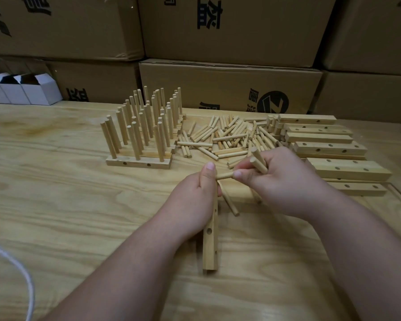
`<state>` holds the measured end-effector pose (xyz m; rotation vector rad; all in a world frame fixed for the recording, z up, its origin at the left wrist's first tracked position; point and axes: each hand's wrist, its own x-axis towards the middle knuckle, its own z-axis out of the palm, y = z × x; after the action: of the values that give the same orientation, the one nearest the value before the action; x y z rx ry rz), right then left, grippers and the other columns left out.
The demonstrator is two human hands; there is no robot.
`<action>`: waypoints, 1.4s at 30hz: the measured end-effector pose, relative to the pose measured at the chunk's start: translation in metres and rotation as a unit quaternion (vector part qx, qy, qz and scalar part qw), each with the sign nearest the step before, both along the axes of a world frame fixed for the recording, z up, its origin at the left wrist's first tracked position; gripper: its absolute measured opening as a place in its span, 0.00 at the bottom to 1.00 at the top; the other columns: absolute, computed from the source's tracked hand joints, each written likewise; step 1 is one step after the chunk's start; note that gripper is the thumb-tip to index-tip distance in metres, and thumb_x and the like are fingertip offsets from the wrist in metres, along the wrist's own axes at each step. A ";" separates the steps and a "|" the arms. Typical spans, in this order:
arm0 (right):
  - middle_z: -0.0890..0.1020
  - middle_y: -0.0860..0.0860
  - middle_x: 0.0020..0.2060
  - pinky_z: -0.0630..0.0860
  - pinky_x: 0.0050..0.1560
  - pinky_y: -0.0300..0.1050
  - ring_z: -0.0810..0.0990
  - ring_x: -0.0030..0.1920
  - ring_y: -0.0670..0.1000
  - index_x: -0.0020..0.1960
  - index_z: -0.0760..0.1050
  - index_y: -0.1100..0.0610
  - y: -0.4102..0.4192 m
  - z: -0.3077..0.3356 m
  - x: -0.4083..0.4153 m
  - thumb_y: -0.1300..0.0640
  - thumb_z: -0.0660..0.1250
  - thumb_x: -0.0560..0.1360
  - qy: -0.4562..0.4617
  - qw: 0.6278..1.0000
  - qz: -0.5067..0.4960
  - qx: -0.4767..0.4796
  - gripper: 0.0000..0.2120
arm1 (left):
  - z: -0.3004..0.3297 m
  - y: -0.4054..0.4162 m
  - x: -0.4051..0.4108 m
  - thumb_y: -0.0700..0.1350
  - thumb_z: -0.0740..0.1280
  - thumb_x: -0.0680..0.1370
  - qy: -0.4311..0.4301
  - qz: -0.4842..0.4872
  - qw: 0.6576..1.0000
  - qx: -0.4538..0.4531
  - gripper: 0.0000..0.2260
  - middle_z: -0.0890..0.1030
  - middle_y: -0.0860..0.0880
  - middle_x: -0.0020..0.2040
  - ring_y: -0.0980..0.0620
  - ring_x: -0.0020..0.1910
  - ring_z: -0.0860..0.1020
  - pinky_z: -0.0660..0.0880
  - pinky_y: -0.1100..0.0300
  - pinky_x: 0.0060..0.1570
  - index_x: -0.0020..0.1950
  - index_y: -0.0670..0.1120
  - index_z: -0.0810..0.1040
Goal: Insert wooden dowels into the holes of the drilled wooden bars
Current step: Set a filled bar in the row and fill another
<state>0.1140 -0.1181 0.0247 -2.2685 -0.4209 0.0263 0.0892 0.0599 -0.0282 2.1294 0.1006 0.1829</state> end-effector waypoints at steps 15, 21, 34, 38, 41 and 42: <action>0.83 0.45 0.32 0.79 0.34 0.45 0.81 0.32 0.48 0.42 0.82 0.47 0.012 -0.003 -0.002 0.45 0.72 0.76 -0.019 0.999 -0.043 -0.020 0.07 | 0.001 -0.004 0.002 0.61 0.46 0.85 -0.009 0.033 0.999 0.019 0.28 0.79 0.53 0.36 0.60 0.39 0.76 0.65 0.63 0.35 0.40 0.50 0.79; 0.85 0.51 0.36 0.83 0.43 0.54 0.84 0.39 0.54 0.43 0.83 0.46 0.007 0.001 -0.001 0.45 0.72 0.76 0.012 1.000 -0.023 -0.015 0.06 | 0.003 -0.002 0.000 0.61 0.46 0.85 -0.006 0.005 0.999 0.033 0.28 0.78 0.54 0.34 0.59 0.37 0.76 0.65 0.60 0.36 0.38 0.50 0.77; 0.85 0.44 0.41 0.75 0.37 0.39 0.83 0.44 0.47 0.45 0.83 0.41 0.013 -0.007 0.001 0.43 0.72 0.75 -0.006 0.997 -0.038 0.068 0.03 | 0.001 0.003 -0.003 0.70 0.48 0.80 0.035 0.011 0.963 -0.266 0.33 0.80 0.50 0.30 0.54 0.26 0.77 0.72 0.62 0.27 0.37 0.51 0.83; 0.83 0.35 0.41 0.71 0.35 0.37 0.82 0.41 0.42 0.46 0.83 0.40 0.007 -0.002 0.003 0.43 0.72 0.75 -0.021 0.991 -0.076 0.110 0.03 | 0.004 0.003 -0.004 0.69 0.54 0.75 0.034 -0.049 0.950 -0.306 0.27 0.80 0.47 0.32 0.49 0.29 0.78 0.76 0.57 0.31 0.43 0.52 0.85; 0.80 0.28 0.43 0.71 0.38 0.38 0.77 0.43 0.30 0.48 0.80 0.40 0.007 0.001 0.001 0.42 0.68 0.77 -0.040 0.990 -0.068 0.120 0.04 | 0.005 0.003 -0.006 0.61 0.58 0.81 0.014 -0.047 0.969 -0.244 0.20 0.80 0.50 0.31 0.52 0.27 0.79 0.74 0.62 0.27 0.43 0.51 0.82; 0.80 0.29 0.43 0.71 0.39 0.41 0.77 0.43 0.30 0.49 0.80 0.39 0.008 0.001 0.000 0.40 0.66 0.78 -0.045 0.988 -0.074 0.129 0.06 | 0.006 0.003 -0.006 0.59 0.57 0.84 0.012 -0.035 0.971 -0.238 0.20 0.80 0.50 0.30 0.52 0.27 0.79 0.74 0.62 0.26 0.43 0.50 0.82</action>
<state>0.1145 -0.1103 0.0253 -2.0428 -0.2852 -0.1973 0.0830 0.0632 -0.0223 1.6540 0.0743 0.0792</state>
